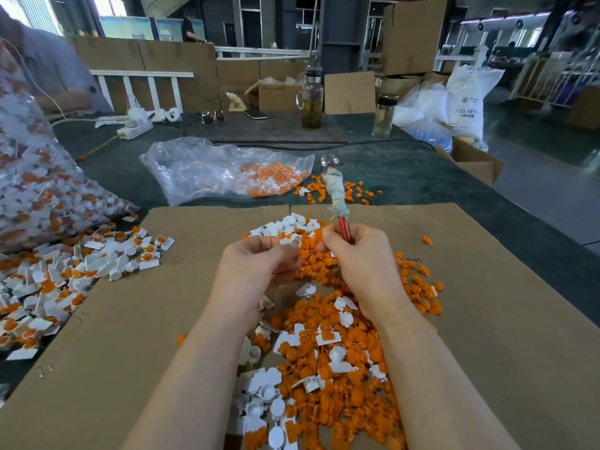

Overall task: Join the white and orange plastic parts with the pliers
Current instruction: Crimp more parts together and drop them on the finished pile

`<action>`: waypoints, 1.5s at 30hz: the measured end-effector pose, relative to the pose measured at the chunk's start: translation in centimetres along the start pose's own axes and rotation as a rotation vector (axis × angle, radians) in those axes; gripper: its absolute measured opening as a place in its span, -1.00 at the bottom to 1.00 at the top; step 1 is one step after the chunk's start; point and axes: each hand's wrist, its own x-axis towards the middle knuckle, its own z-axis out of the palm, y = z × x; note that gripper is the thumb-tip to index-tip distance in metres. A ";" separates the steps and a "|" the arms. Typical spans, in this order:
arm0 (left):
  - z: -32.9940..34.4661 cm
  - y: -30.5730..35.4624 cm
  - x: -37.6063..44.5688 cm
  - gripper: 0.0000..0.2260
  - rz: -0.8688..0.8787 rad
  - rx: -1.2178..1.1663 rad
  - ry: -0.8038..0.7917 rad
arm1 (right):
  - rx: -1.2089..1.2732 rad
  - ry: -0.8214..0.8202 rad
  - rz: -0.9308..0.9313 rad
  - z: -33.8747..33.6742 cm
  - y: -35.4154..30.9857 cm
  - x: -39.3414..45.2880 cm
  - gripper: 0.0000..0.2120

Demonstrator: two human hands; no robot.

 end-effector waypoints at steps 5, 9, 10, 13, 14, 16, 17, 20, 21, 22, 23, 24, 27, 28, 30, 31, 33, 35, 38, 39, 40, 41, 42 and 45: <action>0.3 0.1 -0.2 -0.93 -0.010 -0.148 -0.056 | 0.080 -0.088 -0.022 0.4 0.0 -0.3 -0.88; 0.3 0.0 -0.1 -0.92 0.001 -0.162 -0.036 | 0.064 -0.101 -0.069 0.6 -0.2 -0.5 -0.90; 0.3 0.0 -0.1 -0.92 0.004 -0.161 -0.026 | 0.049 -0.099 -0.077 0.6 -0.1 -0.6 -0.91; 0.3 0.0 -0.1 -0.91 0.009 -0.150 0.004 | -0.045 -0.089 -0.116 0.7 0.0 -0.6 -0.94; 0.3 0.0 -0.1 -0.92 0.009 -0.150 0.012 | -0.078 -0.077 -0.131 0.8 0.0 -0.6 -0.93; 0.3 0.0 -0.2 -0.92 0.001 -0.175 0.027 | -0.108 -0.050 -0.159 0.8 0.1 -0.6 -0.91; 0.3 0.0 -0.2 -0.91 -0.004 -0.187 0.036 | -0.109 -0.038 -0.173 0.8 0.1 -0.7 -0.91; 0.4 0.1 -0.2 -0.93 -0.009 -0.180 0.050 | -0.087 -0.006 -0.215 0.8 0.1 -0.7 -0.93; 0.4 0.1 -0.2 -0.93 -0.012 -0.174 0.048 | -0.083 0.001 -0.229 0.8 0.0 -0.7 -0.92; 0.5 0.1 -0.3 -0.93 -0.014 -0.170 0.042 | -0.079 0.007 -0.237 0.8 0.0 -0.7 -0.92; 0.5 0.1 -0.3 -0.93 -0.013 -0.168 0.036 | -0.092 0.014 -0.242 0.8 0.0 -0.7 -0.94; 0.6 0.1 -0.4 -0.92 -0.009 -0.167 0.032 | -0.112 0.023 -0.246 0.8 0.0 -0.7 -0.97; 0.7 0.2 -0.5 -0.91 0.014 -0.174 0.022 | -0.181 0.055 -0.264 1.0 0.0 -0.8 -0.92; 0.7 0.2 -0.5 -0.90 0.022 -0.175 0.019 | -0.195 0.060 -0.271 1.0 0.0 -0.8 -0.92; 0.7 0.2 -0.5 -0.90 0.036 -0.177 0.017 | -0.226 0.071 -0.289 1.1 -0.1 -0.9 -0.91; 0.6 0.2 -0.5 -0.91 0.043 -0.179 0.017 | -0.238 0.077 -0.296 1.1 0.0 -1.0 -0.89; 0.6 0.3 -0.6 -0.93 0.065 -0.175 0.015 | -0.256 0.084 -0.308 1.1 0.0 -1.0 -0.82; 0.7 0.3 -0.6 -0.96 0.100 -0.146 0.017 | -0.270 0.085 -0.318 1.1 0.0 -1.0 -0.78; 0.8 0.3 -0.8 -0.97 0.169 -0.047 0.045 | -0.292 0.086 -0.321 1.1 0.0 -0.9 -0.79; 0.9 0.3 -0.8 -0.95 0.190 -0.020 0.060 | -0.290 0.086 -0.319 1.0 0.1 -0.9 -0.80; 0.9 0.2 -0.8 -0.94 0.210 0.003 0.072 | -0.284 0.086 -0.314 1.0 0.1 -0.9 -0.81; 0.9 0.2 -0.8 -0.94 0.228 0.029 0.083 | -0.278 0.083 -0.311 1.0 0.1 -0.9 -0.82; 0.9 0.2 -0.8 -0.93 0.243 0.054 0.094 | -0.276 0.080 -0.312 0.9 0.0 -0.9 -0.81; 0.8 0.1 -0.6 -0.91 0.272 0.126 0.130 | -0.291 0.077 -0.320 0.9 0.0 -0.9 -0.81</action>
